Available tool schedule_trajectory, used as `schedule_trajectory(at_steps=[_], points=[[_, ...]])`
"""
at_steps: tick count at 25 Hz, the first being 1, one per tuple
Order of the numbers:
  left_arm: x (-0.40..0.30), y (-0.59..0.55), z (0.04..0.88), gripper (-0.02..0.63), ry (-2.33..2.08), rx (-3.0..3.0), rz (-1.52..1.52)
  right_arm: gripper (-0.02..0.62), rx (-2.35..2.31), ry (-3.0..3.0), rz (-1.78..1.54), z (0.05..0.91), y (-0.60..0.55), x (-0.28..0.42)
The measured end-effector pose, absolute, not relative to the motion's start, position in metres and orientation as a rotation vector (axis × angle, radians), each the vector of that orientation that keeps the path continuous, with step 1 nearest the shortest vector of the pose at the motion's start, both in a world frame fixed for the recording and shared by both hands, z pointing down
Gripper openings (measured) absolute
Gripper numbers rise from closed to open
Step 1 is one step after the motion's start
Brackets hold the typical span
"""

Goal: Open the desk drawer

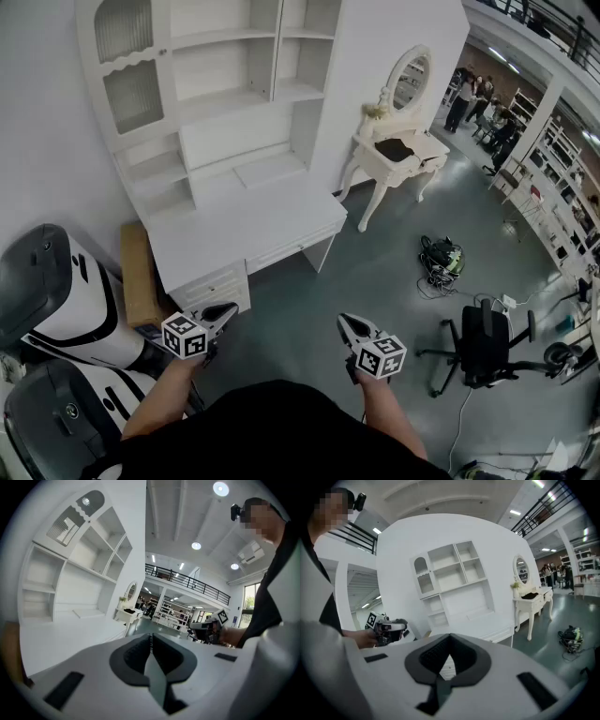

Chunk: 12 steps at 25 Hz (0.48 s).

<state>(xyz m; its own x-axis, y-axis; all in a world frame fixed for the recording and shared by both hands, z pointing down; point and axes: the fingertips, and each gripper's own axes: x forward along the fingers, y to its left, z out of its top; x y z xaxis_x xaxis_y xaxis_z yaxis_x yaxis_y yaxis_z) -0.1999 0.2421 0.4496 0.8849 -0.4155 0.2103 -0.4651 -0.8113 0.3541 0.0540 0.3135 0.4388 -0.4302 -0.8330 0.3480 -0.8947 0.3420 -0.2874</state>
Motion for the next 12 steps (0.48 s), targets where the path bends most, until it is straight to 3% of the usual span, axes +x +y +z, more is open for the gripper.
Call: schedule_trajectory(at_steps=[12], points=[[-0.214, 0.235, 0.45, 0.021, -0.66, 2.653, 0.168, 0.002, 1.651, -2.412, 0.65, 0.431, 0.315, 0.054]])
